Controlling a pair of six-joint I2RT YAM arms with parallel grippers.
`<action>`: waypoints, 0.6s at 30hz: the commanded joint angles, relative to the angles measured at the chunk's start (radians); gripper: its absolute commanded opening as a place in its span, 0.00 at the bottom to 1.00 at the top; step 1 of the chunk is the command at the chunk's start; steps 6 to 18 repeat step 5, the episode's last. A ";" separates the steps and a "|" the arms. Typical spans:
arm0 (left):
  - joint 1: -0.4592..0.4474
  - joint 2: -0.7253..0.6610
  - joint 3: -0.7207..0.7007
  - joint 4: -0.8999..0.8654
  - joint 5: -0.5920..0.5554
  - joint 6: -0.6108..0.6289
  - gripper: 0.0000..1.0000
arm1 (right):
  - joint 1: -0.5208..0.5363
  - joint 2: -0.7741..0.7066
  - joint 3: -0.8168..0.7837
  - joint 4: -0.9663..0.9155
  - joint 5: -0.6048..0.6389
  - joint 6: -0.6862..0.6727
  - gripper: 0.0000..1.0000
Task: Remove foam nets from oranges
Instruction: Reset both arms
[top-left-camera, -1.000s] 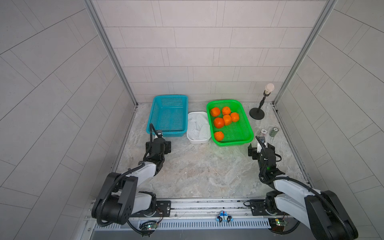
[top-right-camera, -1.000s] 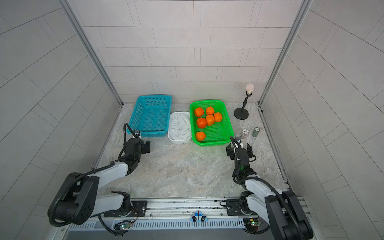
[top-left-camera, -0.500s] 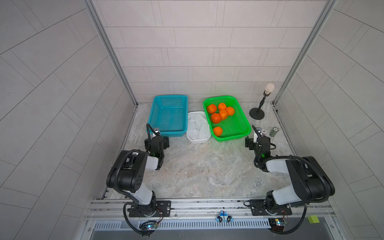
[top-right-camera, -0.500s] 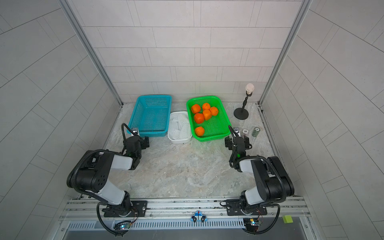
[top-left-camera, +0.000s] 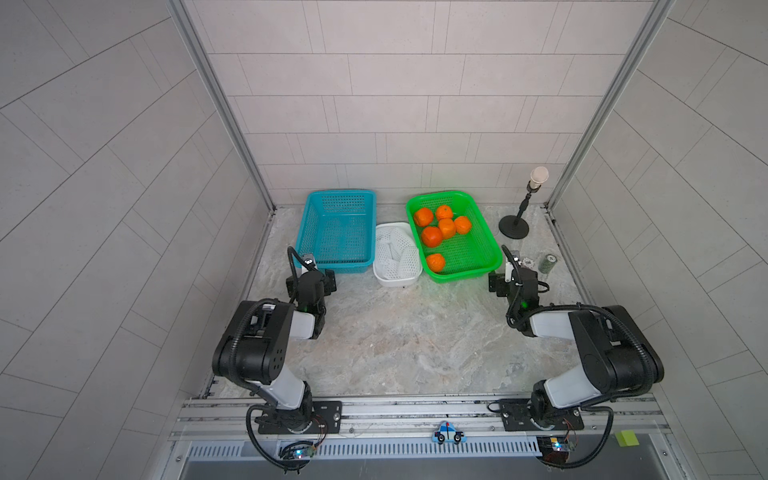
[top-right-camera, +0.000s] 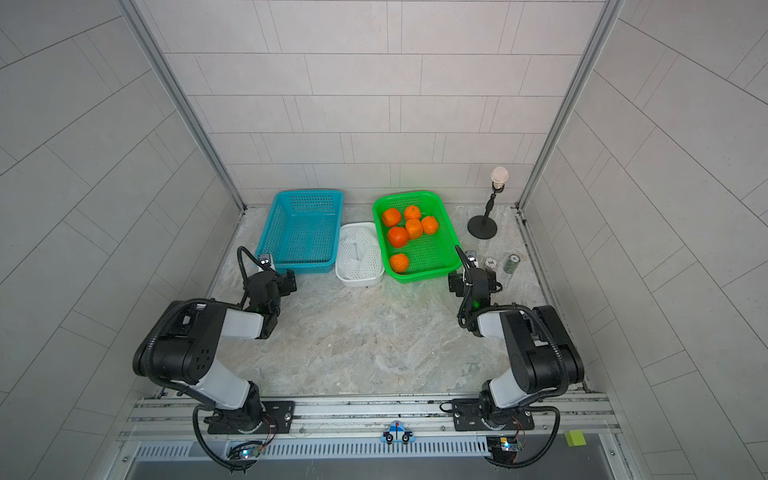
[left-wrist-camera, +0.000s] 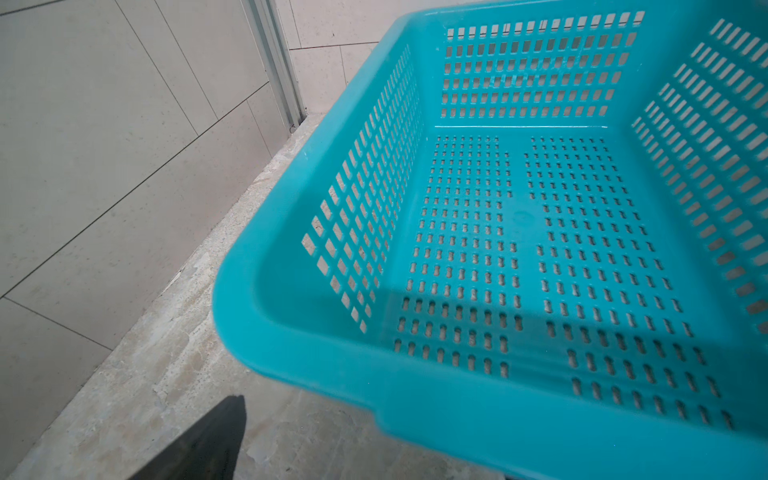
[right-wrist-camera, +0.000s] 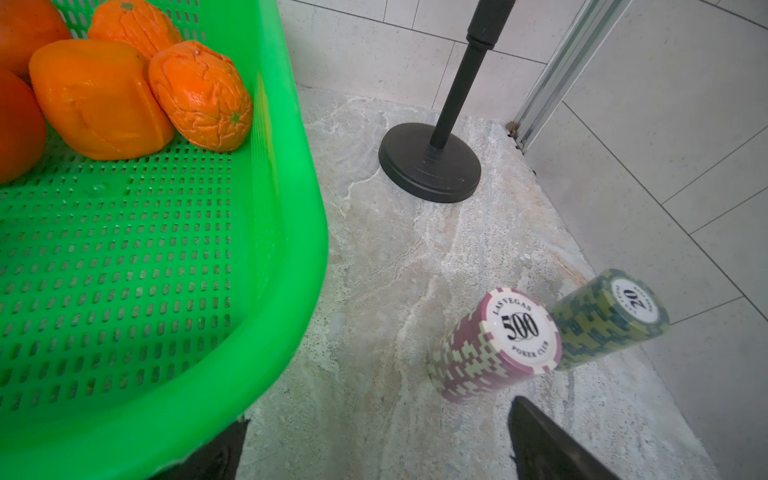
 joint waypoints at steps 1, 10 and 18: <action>0.009 0.007 0.028 -0.005 0.016 -0.008 1.00 | -0.006 0.005 0.017 -0.012 -0.001 0.009 1.00; 0.011 0.007 0.028 -0.006 0.016 -0.010 1.00 | -0.004 0.013 0.030 -0.027 -0.001 0.006 1.00; 0.011 0.007 0.028 -0.006 0.016 -0.010 1.00 | -0.004 0.013 0.030 -0.027 -0.001 0.006 1.00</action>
